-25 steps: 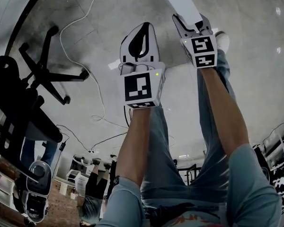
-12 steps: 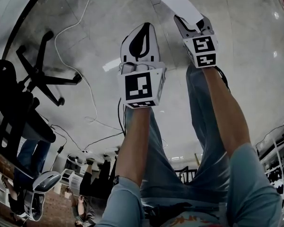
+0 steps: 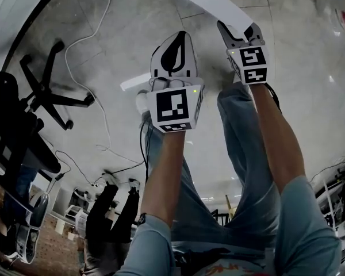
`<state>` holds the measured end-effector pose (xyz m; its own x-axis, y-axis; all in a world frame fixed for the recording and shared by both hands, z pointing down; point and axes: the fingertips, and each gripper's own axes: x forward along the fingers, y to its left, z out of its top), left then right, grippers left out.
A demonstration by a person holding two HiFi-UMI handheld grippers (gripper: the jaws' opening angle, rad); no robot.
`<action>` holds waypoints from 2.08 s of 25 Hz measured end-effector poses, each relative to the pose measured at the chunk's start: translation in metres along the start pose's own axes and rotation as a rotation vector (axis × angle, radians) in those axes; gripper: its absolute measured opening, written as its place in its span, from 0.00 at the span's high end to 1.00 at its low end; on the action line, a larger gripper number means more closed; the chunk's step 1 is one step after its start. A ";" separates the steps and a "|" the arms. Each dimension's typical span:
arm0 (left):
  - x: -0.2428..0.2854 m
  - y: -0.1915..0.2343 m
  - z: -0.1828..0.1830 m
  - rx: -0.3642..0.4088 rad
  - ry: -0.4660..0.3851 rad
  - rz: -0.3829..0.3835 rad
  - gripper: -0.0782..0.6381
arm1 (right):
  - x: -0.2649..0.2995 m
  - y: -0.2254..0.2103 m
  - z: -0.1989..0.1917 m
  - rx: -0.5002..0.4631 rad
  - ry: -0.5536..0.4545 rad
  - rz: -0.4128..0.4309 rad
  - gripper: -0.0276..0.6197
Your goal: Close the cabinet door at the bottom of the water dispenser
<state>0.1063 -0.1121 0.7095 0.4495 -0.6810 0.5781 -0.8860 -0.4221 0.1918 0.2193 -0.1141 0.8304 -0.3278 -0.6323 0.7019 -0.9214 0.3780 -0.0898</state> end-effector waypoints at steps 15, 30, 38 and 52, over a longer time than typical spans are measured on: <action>0.045 -0.017 0.019 -0.006 -0.028 0.062 0.88 | 0.023 -0.064 0.031 -0.072 -0.040 0.042 0.65; 0.085 -0.030 0.034 -0.007 -0.061 0.109 0.88 | 0.049 -0.117 0.061 -0.149 -0.086 0.097 0.65; 0.103 -0.031 0.038 -0.015 -0.084 0.107 0.88 | 0.068 -0.139 0.080 -0.167 -0.109 0.085 0.68; 0.113 -0.020 0.053 -0.022 -0.123 0.135 0.88 | 0.091 -0.161 0.106 -0.187 -0.119 0.054 0.73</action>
<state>0.1813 -0.2126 0.7289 0.3351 -0.7992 0.4989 -0.9411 -0.3092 0.1368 0.3153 -0.3038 0.8342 -0.4078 -0.6788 0.6106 -0.8510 0.5250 0.0152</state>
